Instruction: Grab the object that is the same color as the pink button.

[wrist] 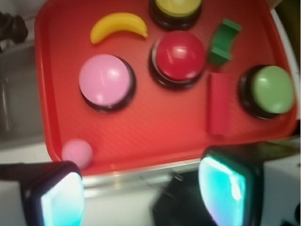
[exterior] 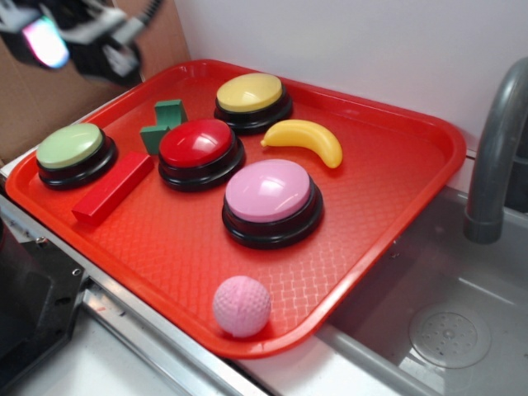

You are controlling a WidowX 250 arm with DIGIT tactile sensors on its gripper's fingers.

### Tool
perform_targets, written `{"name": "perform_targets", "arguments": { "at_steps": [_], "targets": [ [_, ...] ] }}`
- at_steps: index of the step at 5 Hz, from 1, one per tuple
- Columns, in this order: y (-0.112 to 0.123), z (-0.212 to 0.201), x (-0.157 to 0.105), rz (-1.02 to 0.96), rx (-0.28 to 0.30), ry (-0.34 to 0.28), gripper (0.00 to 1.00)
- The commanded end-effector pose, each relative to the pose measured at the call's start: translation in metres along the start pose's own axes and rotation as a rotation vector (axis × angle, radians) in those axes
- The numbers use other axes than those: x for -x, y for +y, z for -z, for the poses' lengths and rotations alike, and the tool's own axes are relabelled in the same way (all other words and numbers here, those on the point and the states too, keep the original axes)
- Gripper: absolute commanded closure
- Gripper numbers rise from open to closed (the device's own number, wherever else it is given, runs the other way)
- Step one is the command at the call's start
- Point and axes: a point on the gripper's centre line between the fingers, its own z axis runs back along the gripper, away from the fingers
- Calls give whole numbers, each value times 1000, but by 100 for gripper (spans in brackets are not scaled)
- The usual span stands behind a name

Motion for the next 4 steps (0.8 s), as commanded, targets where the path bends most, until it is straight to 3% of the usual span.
{"name": "perform_targets", "arguments": {
  "at_steps": [1,2,4],
  "targets": [
    [-57,80,-7,-35,126,86,0],
    [-76,118,-6,-30,231,130,0],
    [-88,144,7,-24,195,178,0]
  ]
}}
